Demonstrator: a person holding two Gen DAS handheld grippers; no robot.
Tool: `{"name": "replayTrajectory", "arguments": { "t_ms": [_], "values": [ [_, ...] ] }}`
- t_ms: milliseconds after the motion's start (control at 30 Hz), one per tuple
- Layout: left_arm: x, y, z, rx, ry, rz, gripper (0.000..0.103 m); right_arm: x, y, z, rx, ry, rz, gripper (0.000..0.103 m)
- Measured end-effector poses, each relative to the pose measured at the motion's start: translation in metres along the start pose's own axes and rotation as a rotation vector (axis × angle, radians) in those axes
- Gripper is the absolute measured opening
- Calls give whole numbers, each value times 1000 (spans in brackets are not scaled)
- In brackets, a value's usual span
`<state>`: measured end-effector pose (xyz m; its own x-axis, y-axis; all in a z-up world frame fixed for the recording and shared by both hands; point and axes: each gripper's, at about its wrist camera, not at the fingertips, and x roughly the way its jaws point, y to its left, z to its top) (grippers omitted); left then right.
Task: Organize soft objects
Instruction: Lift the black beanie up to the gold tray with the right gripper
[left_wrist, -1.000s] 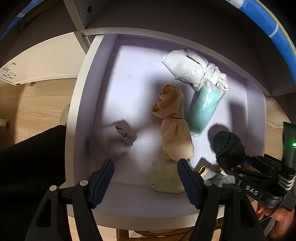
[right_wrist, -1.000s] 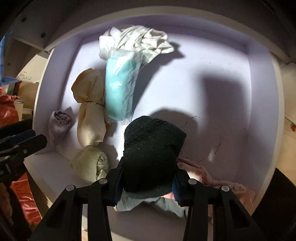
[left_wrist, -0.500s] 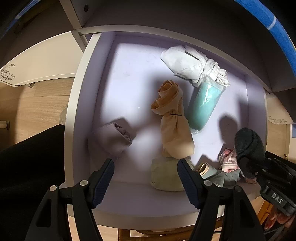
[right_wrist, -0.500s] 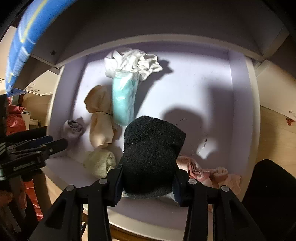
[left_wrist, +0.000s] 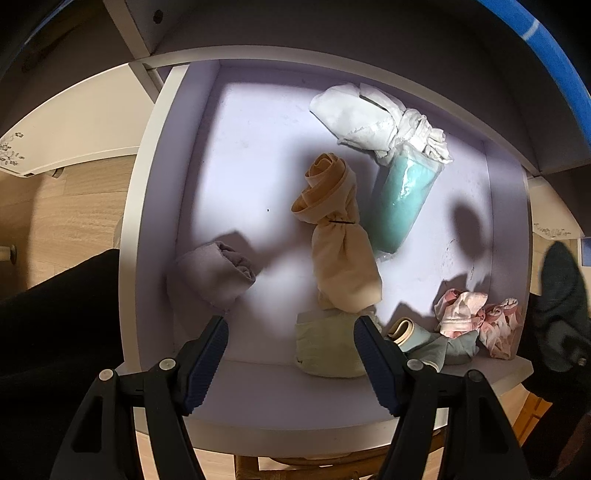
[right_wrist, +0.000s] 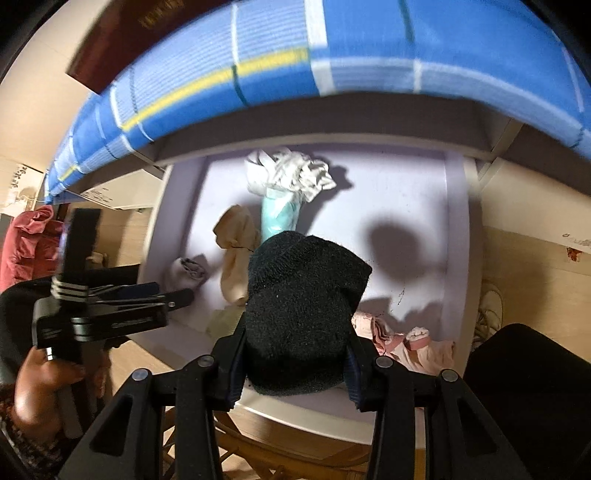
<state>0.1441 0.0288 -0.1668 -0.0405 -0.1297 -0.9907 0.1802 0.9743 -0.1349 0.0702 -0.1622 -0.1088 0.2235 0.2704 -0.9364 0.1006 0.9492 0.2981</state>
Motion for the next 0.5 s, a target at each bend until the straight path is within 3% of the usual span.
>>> {"name": "replayTrajectory", "arguments": {
  "t_ms": [500],
  "values": [
    [9, -5, 0, 26, 16, 9, 71, -100, 19, 9, -65, -174, 41, 44]
  ]
}}
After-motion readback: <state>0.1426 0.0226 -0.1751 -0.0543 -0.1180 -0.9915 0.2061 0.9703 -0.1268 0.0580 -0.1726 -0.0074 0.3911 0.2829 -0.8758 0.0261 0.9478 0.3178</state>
